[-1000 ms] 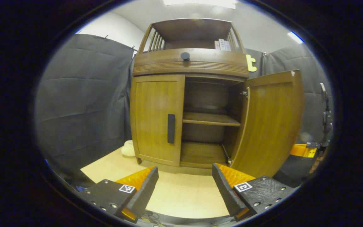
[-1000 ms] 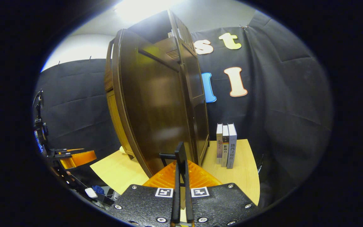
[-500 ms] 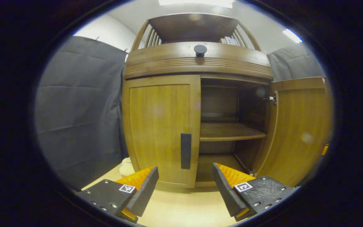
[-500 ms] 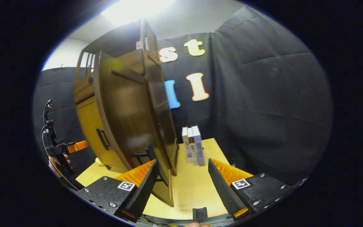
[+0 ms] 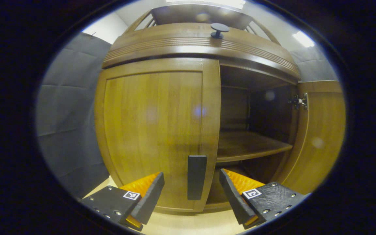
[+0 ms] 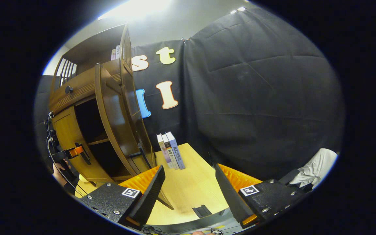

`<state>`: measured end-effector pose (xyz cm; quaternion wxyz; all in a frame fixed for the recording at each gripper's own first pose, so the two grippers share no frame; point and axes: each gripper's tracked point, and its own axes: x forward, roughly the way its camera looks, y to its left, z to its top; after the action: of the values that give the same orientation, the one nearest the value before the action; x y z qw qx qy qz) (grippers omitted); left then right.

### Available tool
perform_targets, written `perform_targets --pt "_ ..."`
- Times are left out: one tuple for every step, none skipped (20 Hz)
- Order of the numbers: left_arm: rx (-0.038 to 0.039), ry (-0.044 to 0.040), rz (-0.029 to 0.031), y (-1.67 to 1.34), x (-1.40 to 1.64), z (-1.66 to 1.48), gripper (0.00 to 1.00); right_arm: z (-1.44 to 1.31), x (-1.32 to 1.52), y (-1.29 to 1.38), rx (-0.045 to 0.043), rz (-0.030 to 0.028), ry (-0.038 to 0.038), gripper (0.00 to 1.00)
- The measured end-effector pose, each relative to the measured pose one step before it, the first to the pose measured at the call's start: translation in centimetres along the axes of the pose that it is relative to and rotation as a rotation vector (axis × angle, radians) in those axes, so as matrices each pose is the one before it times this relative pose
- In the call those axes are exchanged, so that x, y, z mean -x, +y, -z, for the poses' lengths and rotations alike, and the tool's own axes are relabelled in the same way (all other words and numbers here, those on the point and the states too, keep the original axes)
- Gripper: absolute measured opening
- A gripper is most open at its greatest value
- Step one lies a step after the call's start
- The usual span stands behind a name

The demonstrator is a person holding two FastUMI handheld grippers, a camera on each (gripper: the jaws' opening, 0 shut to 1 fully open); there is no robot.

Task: Open the right door of the double-door shoe cabinet with the right hand, and open the left door with the left hand.

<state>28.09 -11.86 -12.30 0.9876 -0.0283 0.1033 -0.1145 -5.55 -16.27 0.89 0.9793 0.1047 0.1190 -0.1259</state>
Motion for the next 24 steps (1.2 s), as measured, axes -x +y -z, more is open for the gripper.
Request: perform_targets --pt "-0.00284 0.00299 0.01473 -0.413 -0.890 0.165 1.00 0.315 0.445 0.152 -0.00271 0.02083 -0.00118 0.96" --pt "-0.00286 0.00016 -0.00184 -0.165 -0.417 0.178 0.94 0.371 0.267 0.277 -0.00434 0.01870 0.00089 0.96" --pt "0.00023 0.00951 0.00464 0.132 -0.918 0.328 0.87 0.329 0.279 0.333 -0.00696 0.01497 -0.00086 0.96" --pt "0.00539 0.01833 0.01459 -0.215 -0.596 0.457 0.81 0.223 0.392 0.431 -0.00877 0.01517 -0.00207 0.96" --pt "0.00497 0.00711 0.01324 -0.056 -0.423 0.162 0.81 0.169 0.532 0.044 -0.00933 0.01270 -0.00144 0.96" --pt "0.01413 -0.00215 0.00208 -0.073 -0.563 0.261 0.73 0.405 0.485 0.275 -0.00814 0.00682 0.00006 0.96" --pt "-0.00314 -0.00881 0.00434 -0.085 0.555 -0.174 0.64 0.724 0.789 0.287 -0.00562 0.00518 0.00377 0.96" --pt "-0.02304 -0.00384 0.00359 -0.132 -0.273 0.245 0.56 0.576 0.717 0.292 -0.00087 0.00500 0.00933 0.95" --pt "-0.01875 -0.00635 0.00480 0.131 0.141 -0.027 0.47 0.557 0.355 0.316 0.00335 0.00268 0.01369 0.96" --pt "-0.00142 -0.00696 0.01455 0.055 -0.094 -0.157 0.39 0.356 0.373 0.473 0.00404 -0.00015 0.00635 0.96" --pt "0.01285 -0.00564 0.01691 -0.276 -0.024 -0.086 0.31 0.236 -0.056 0.583 0.00053 -0.00380 0.00228 0.96" --pt "0.03021 0.00083 0.01153 -0.419 0.413 0.018 0.29 0.248 -0.056 0.727 -0.00045 -0.00784 0.00198 0.96" --pt "0.00993 0.00304 0.00849 -0.427 -0.211 -0.042 0.27 0.352 -0.339 0.586 0.00008 -0.00749 0.00234 0.96" --pt "-0.00661 -0.00208 0.00631 -0.182 0.055 0.066 0.26 0.291 -0.169 0.487 0.00119 -0.00660 0.00060 0.95" --pt "-0.00513 -0.00104 0.00311 0.266 0.241 0.028 0.26 0.209 -0.090 0.521 -0.00029 -0.00800 0.00044 0.96" --pt "-0.00354 -0.00455 0.00742 -0.004 0.436 -0.145 0.26 0.158 -0.016 0.657 -0.00383 -0.01118 0.00262 0.95" --pt "0.00376 -0.00331 0.01118 -0.273 0.457 0.067 0.26 0.150 -0.102 0.811 -0.00638 -0.01176 0.00410 0.95" --pt "0.00484 -0.00382 0.01429 -0.011 -0.002 -0.156 0.19 0.149 -0.019 0.594 -0.00587 -0.01213 0.00609 0.96" --pt "0.00086 -0.00266 0.01287 0.092 -0.107 -0.034 0.12 0.251 -0.358 0.688 -0.00215 -0.01420 0.00429 0.92" --pt "0.00565 -0.00067 0.00798 0.012 0.056 -0.165 0.26 0.095 -0.210 0.813 0.00265 -0.01530 0.00378 0.92" --pt "0.00719 0.00053 0.00524 0.121 0.109 -0.291 0.22 0.168 -0.139 0.698 0.00786 -0.01555 0.00266 0.92" --pt "0.00071 -0.00225 0.00561 -0.004 0.204 -0.359 0.19 0.146 -0.004 0.576 0.01297 -0.01167 0.00093 0.92" --pt "0.00225 -0.00347 0.00420 0.089 0.090 -0.227 0.16 0.018 -0.143 0.505 0.01333 -0.00542 -0.00286 0.92" --pt "0.00209 -0.00448 0.00298 -0.014 0.162 -0.269 0.12 0.097 -0.293 0.481 0.00788 -0.00770 -0.00298 0.96"
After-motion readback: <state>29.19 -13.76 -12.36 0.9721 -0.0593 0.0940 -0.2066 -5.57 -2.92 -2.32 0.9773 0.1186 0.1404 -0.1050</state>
